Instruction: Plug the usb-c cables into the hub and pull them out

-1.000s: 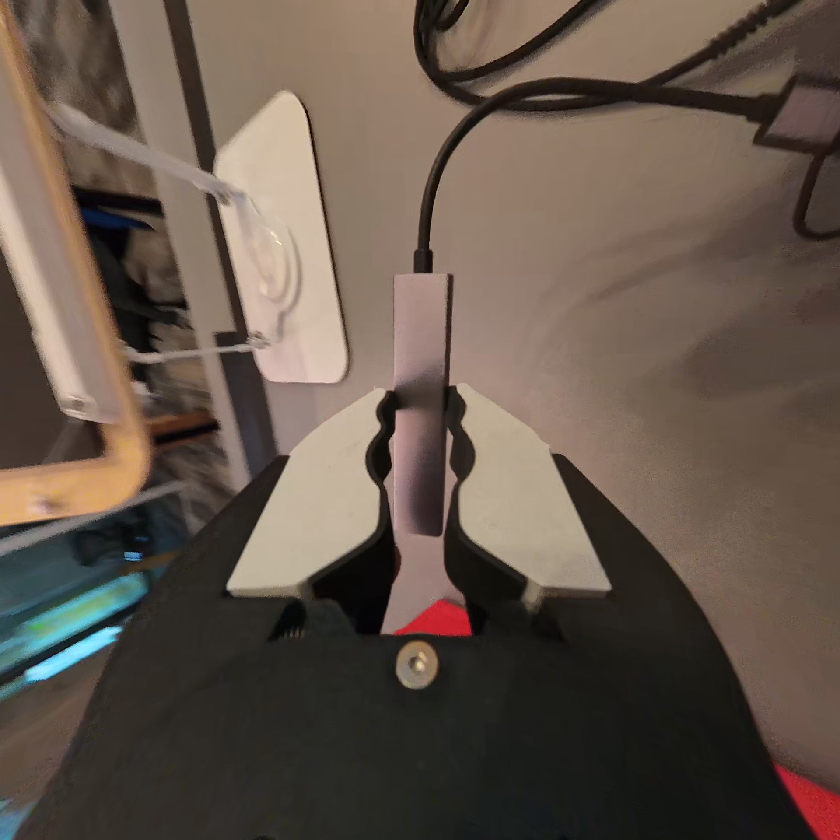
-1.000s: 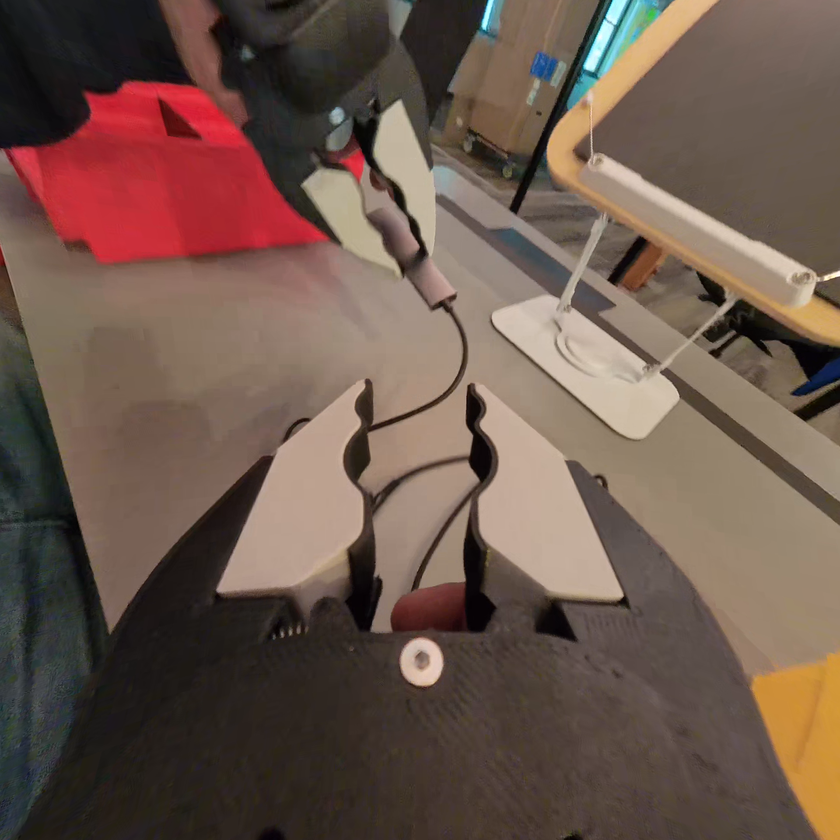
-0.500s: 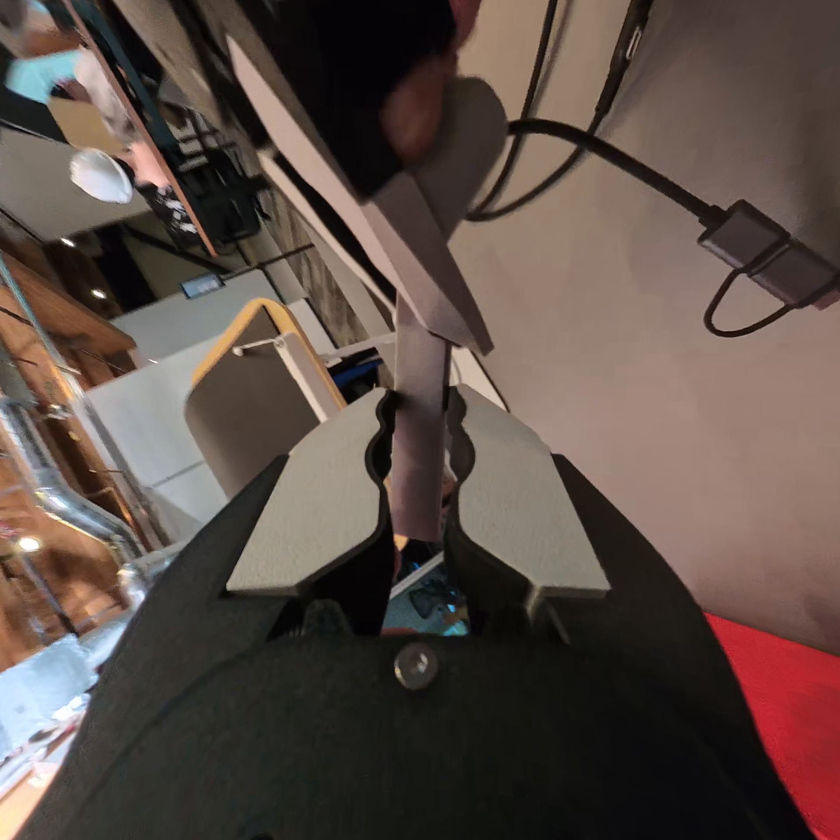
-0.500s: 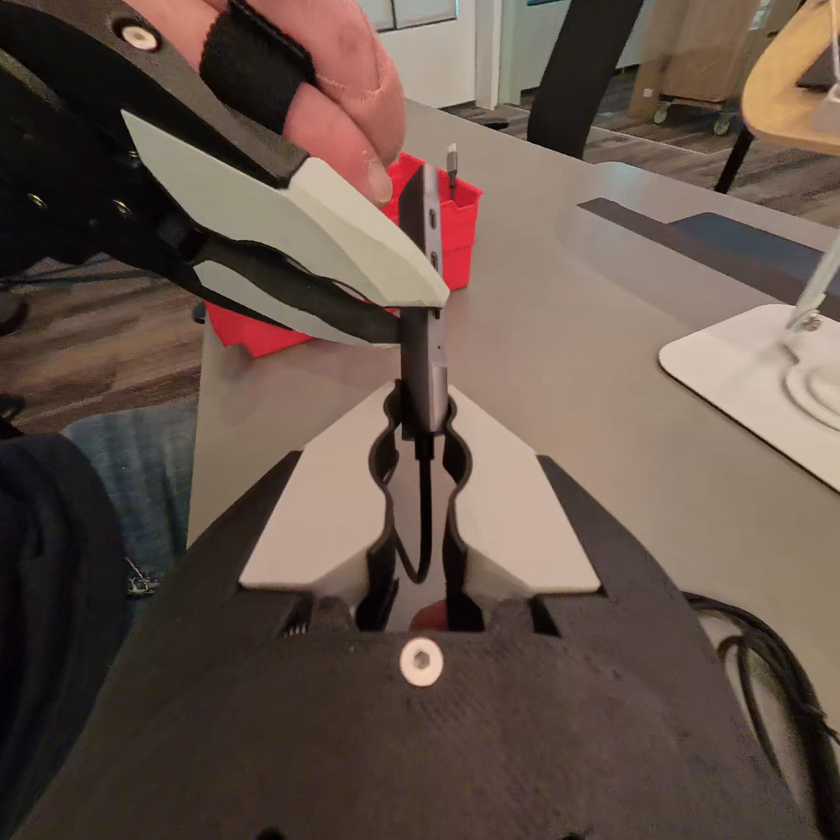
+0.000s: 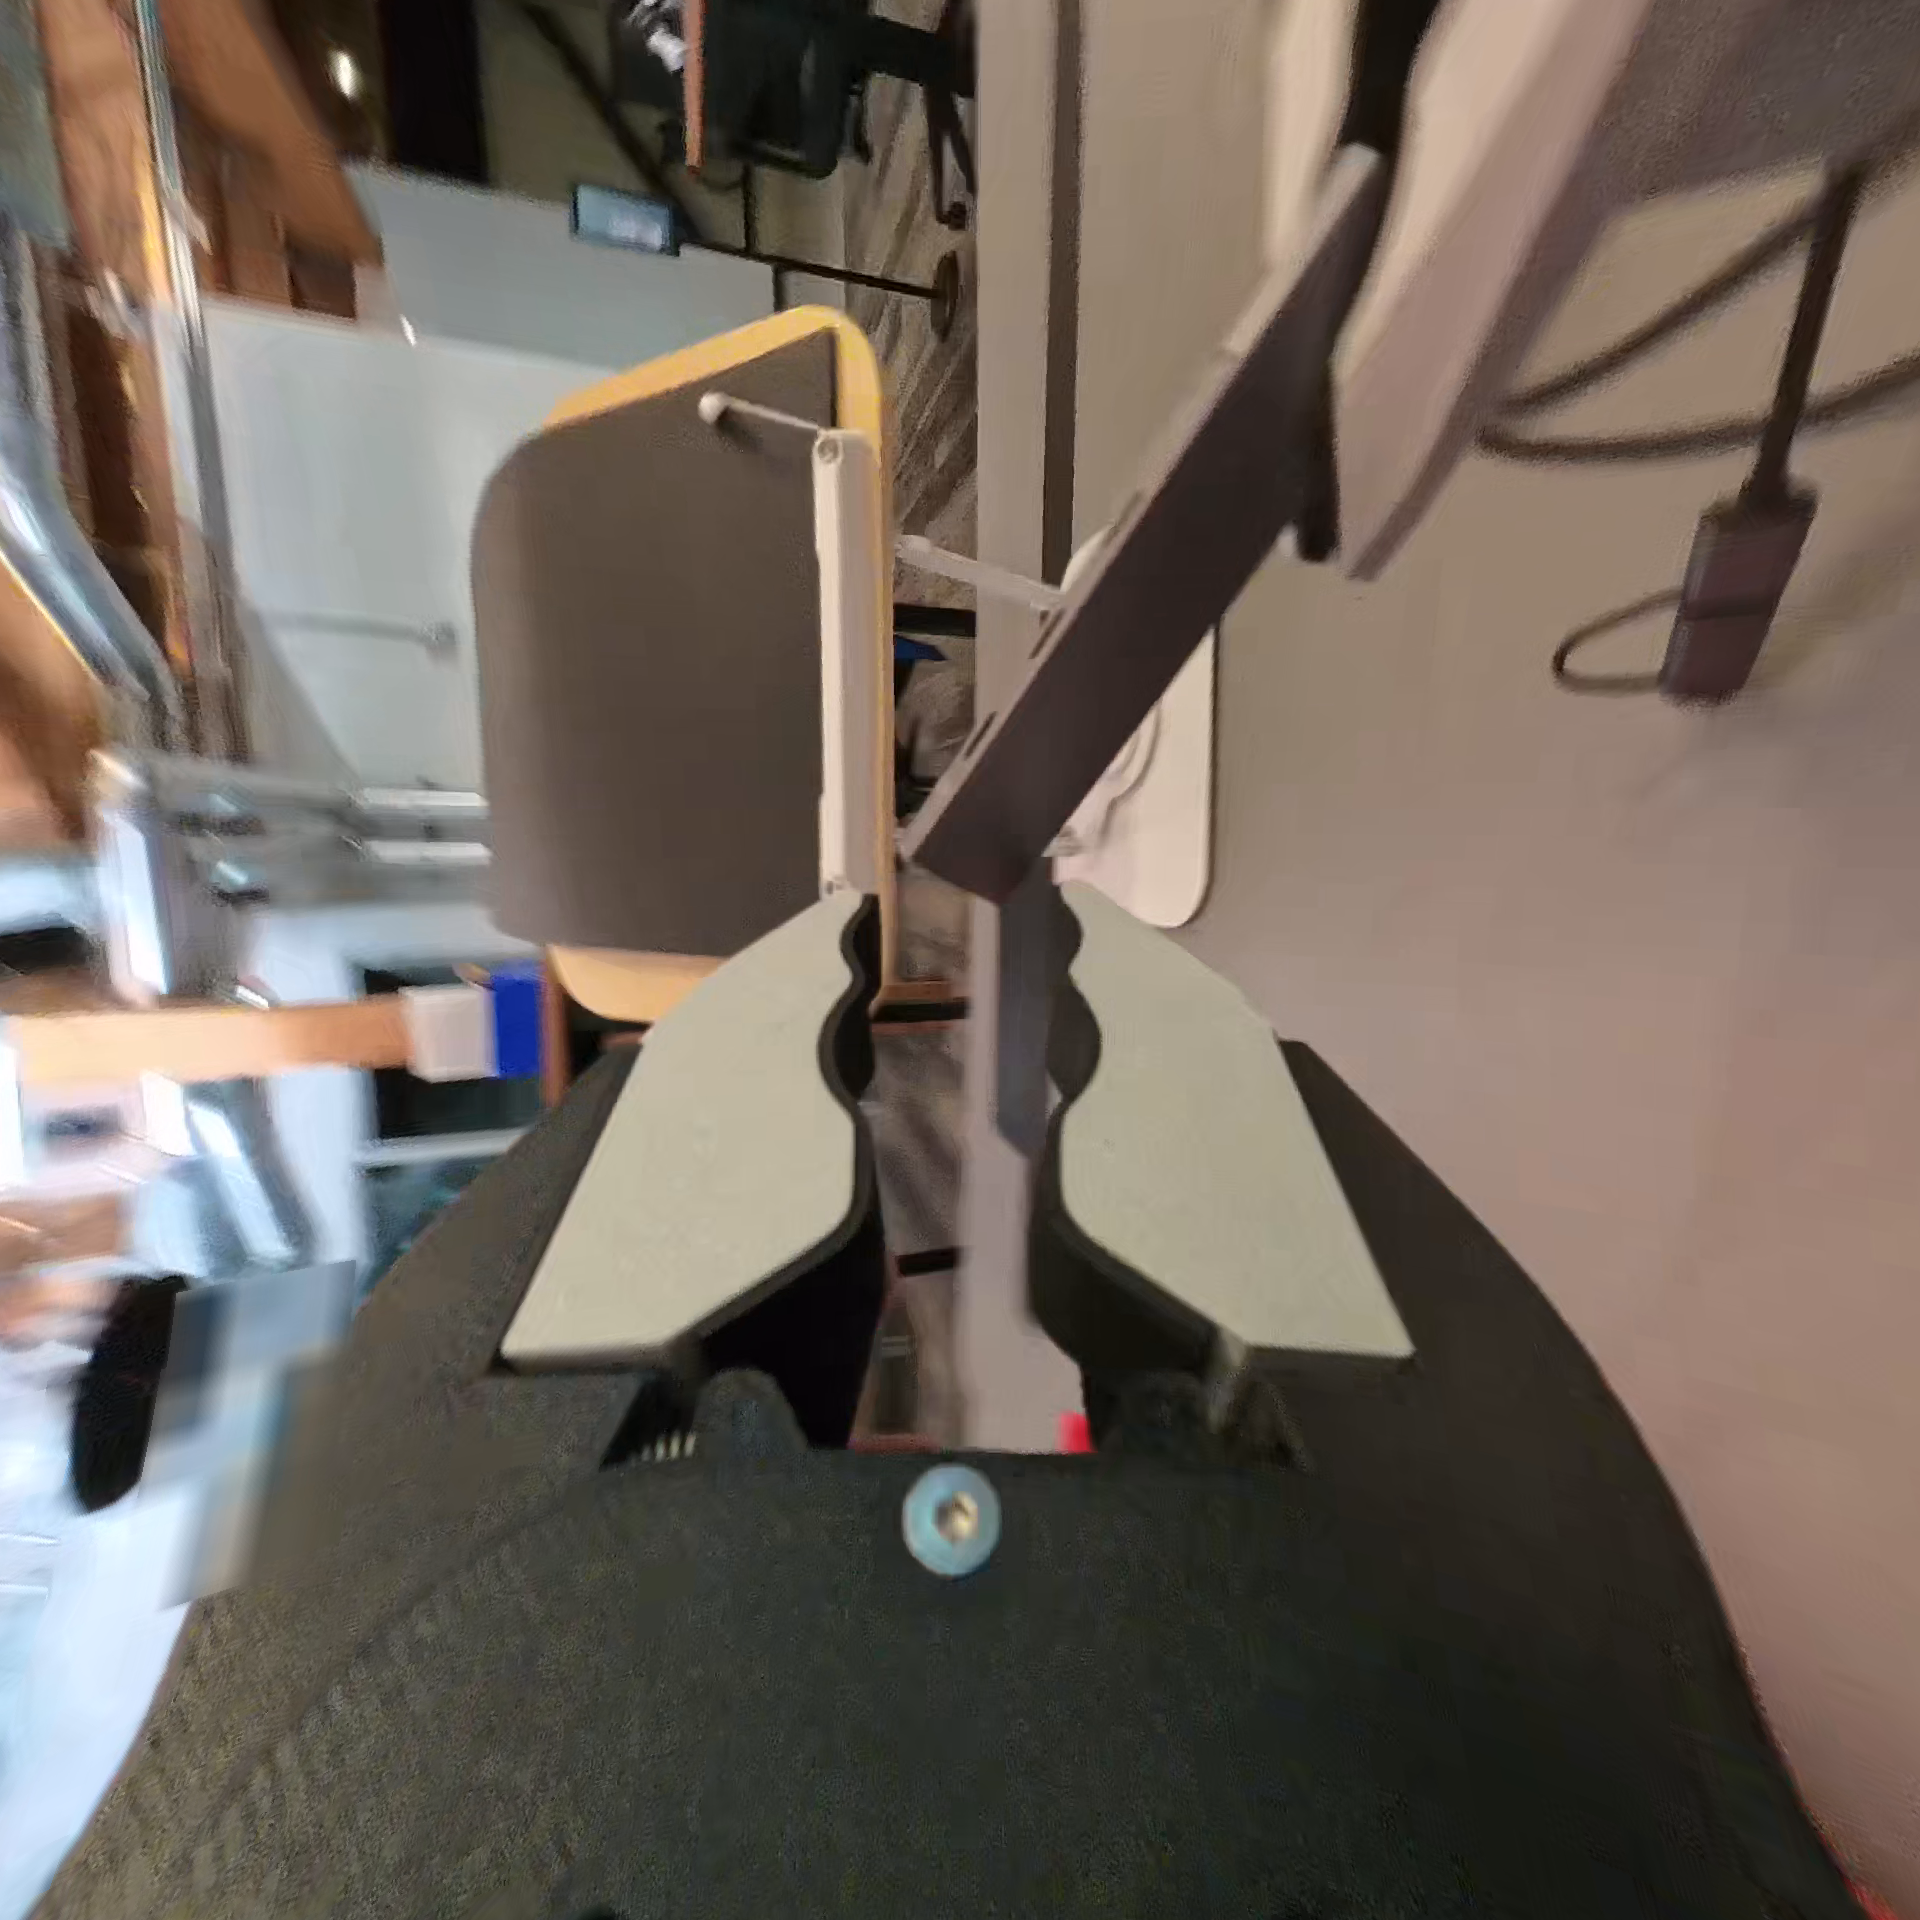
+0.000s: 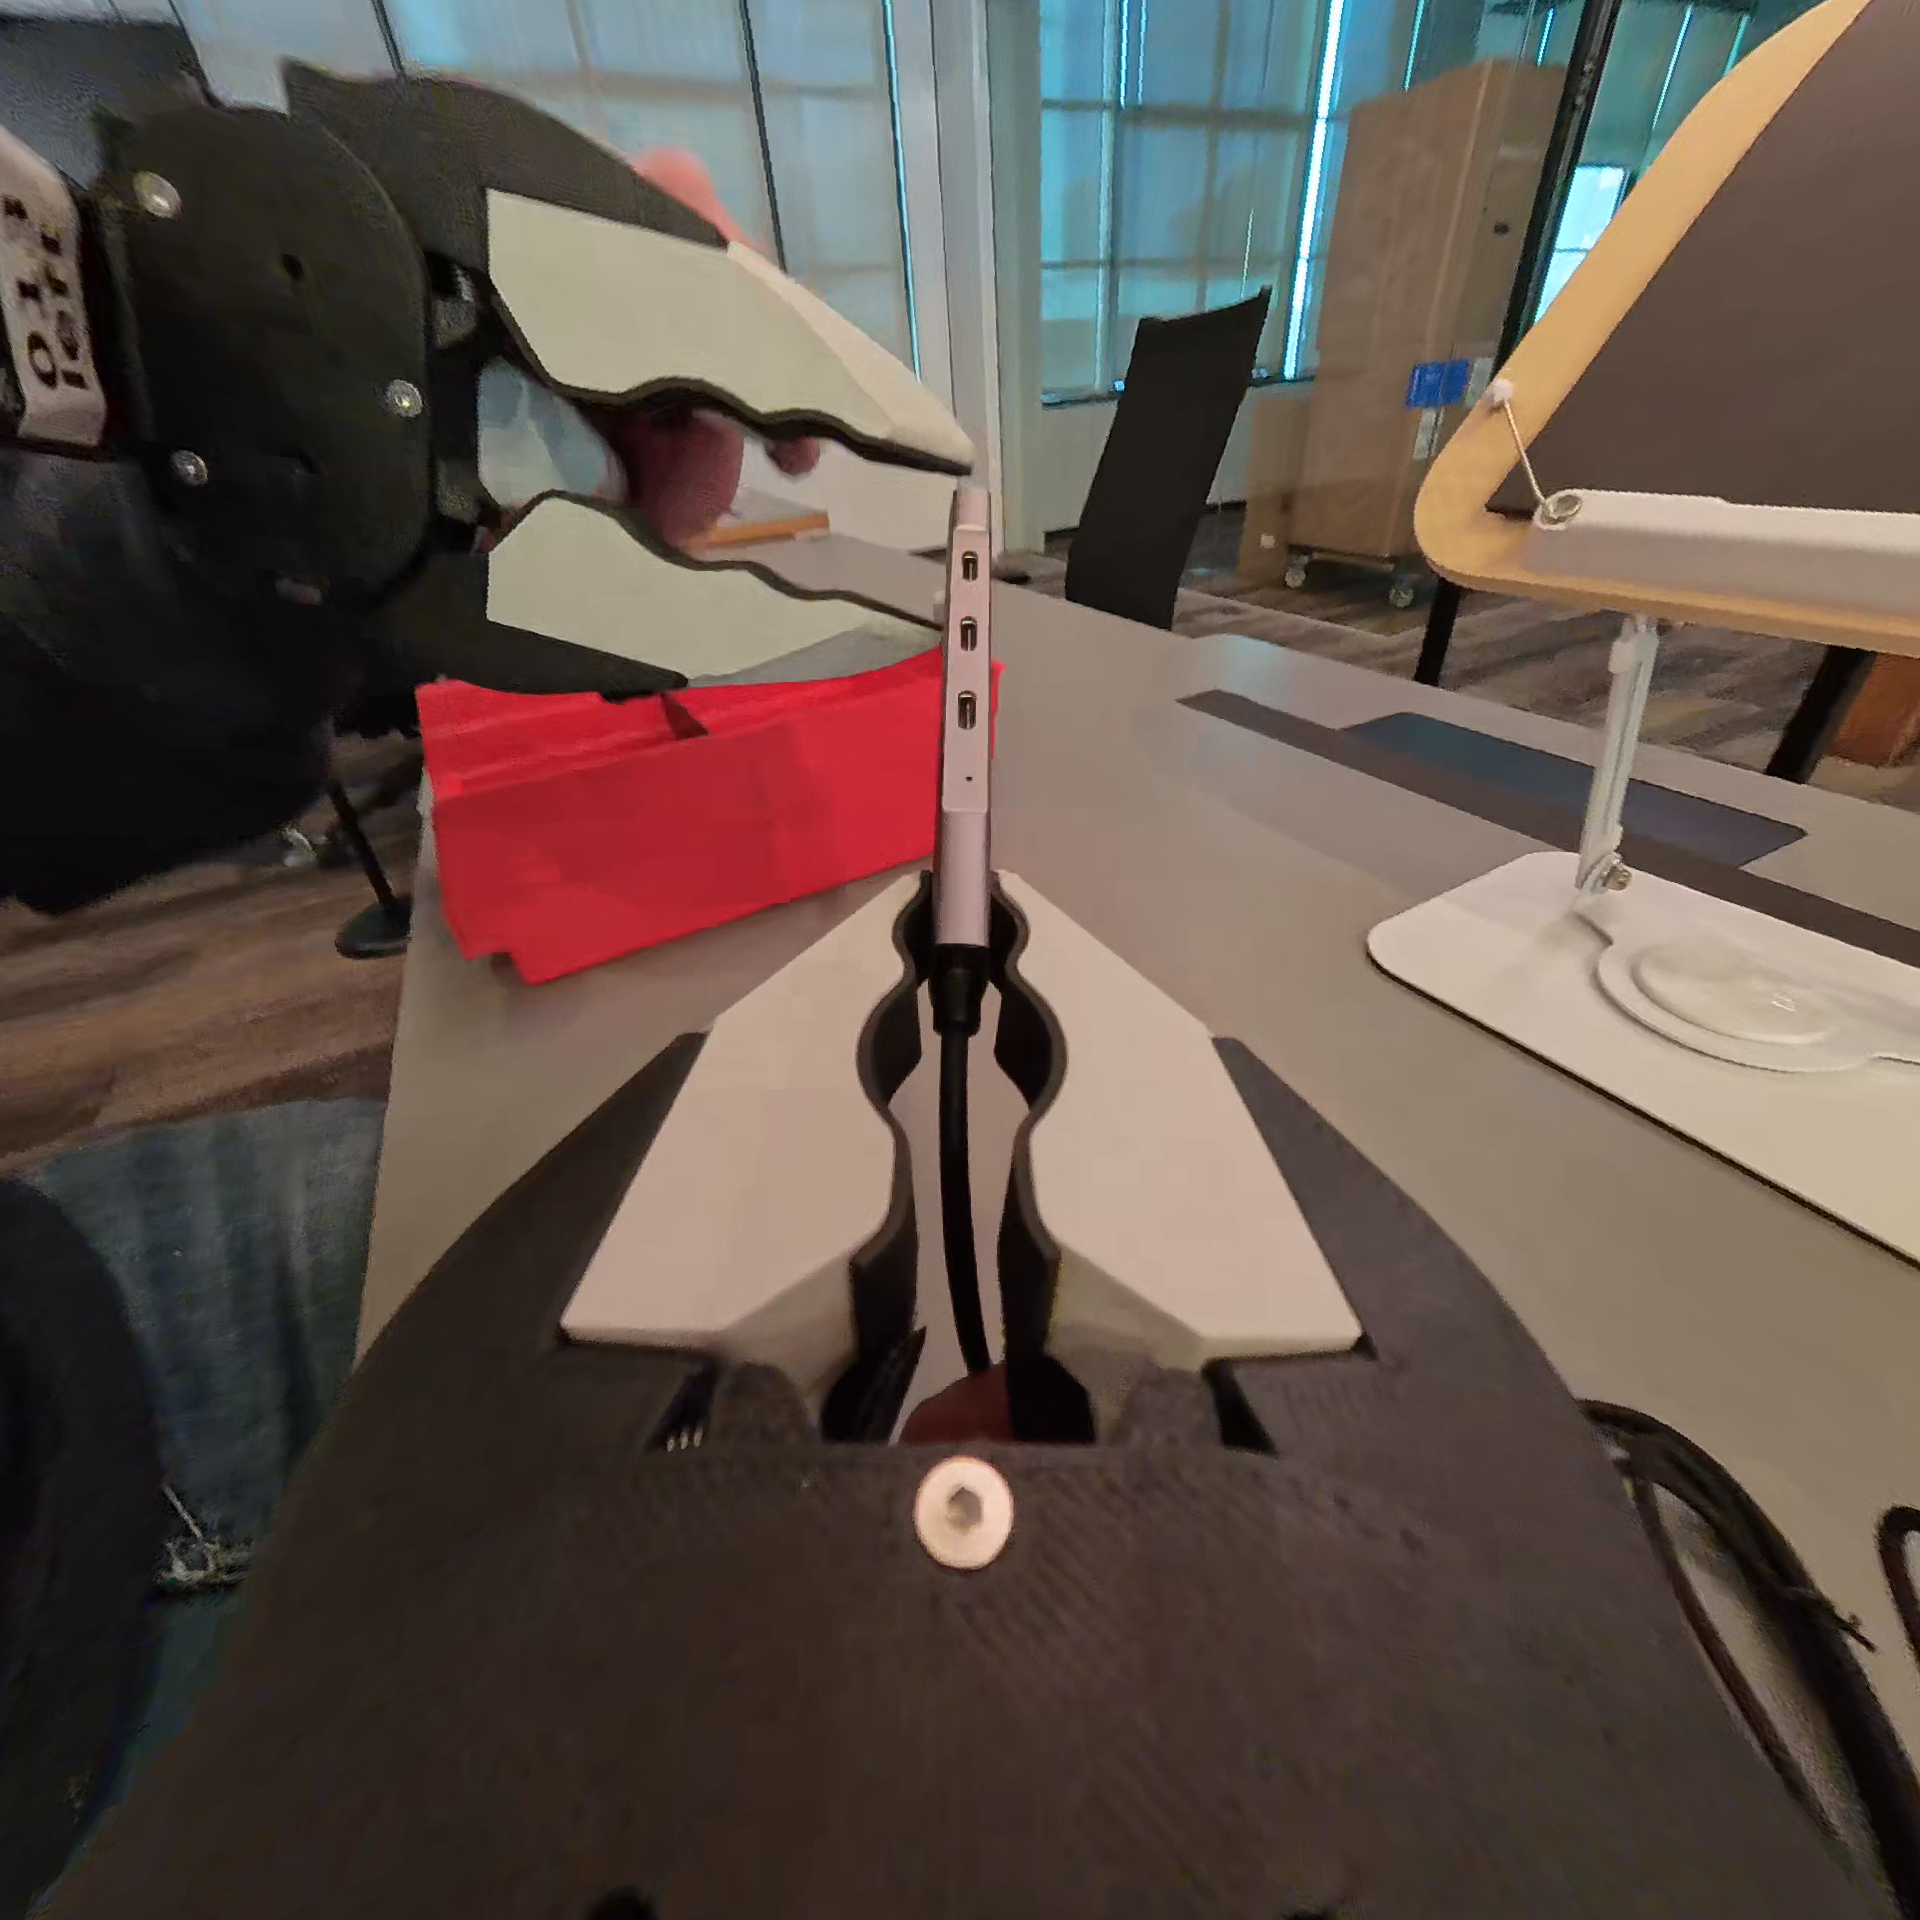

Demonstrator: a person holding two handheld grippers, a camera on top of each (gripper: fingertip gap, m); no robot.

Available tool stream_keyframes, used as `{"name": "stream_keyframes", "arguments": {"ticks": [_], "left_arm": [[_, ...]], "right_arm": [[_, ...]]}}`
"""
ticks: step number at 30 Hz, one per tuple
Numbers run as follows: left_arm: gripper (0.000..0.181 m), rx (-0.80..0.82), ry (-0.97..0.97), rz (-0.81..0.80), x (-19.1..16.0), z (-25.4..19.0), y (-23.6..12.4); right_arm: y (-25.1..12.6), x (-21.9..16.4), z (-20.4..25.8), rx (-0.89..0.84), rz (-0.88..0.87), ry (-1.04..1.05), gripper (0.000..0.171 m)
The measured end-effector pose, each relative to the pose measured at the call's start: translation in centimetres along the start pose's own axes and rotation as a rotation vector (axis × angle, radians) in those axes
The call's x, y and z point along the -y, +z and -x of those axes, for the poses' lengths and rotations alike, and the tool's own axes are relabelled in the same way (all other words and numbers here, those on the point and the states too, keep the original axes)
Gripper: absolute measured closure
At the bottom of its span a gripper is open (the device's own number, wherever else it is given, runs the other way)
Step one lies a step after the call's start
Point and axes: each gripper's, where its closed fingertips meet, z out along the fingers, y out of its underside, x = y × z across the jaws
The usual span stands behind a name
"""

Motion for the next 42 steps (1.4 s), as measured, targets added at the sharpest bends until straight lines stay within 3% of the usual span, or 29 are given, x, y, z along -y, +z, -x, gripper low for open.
{"name": "stream_keyframes", "arguments": {"ticks": [5, 9, 13, 21, 24, 27, 32, 37, 40, 42], "left_arm": [[0.139, -0.150, -0.555, -0.085, 0.4, -1.2, -0.9], [0.134, -0.374, -0.996, -0.374, 4.6, -1.8, -2.1], [0.145, -0.457, -1.219, -0.559, 7.3, -0.9, -2.6], [0.172, -0.587, -1.314, -0.711, 9.3, -1.3, -3.8], [0.172, -0.576, -1.308, -0.665, 8.4, -1.1, -3.6], [0.172, -0.606, -1.283, -0.634, 7.4, -1.0, -3.7], [0.172, -0.729, -1.289, -0.591, 6.3, -2.0, -4.3], [0.172, -0.892, -1.322, -0.560, 6.9, -4.6, -4.6], [0.172, -0.975, -1.329, -0.515, 7.2, -6.4, -4.6], [0.172, -1.010, -1.317, -0.487, 7.3, -7.3, -4.6]], "right_arm": [[-0.7, 1.7, 1.0, 0.081, -0.148, 0.094, 0.166], [-1.0, 2.7, 2.2, 0.176, -0.235, 0.180, 0.166], [-1.0, 3.2, 3.6, 0.263, -0.302, 0.241, 0.166], [-1.3, 3.2, 4.9, 0.361, -0.375, 0.352, 0.158], [-1.9, 3.2, 4.4, 0.337, -0.351, 0.328, 0.138], [-4.2, 3.9, 2.7, 0.245, -0.341, 0.239, 0.141], [-7.1, 3.3, 0.9, 0.109, -0.182, 0.024, 0.140], [-5.5, 2.8, 3.7, 0.068, -0.037, -0.296, 0.134], [-4.2, 2.7, 5.1, 0.026, 0.056, -0.600, 0.111], [-3.3, 2.0, 5.5, 0.005, 0.163, -0.831, 0.081]]}}
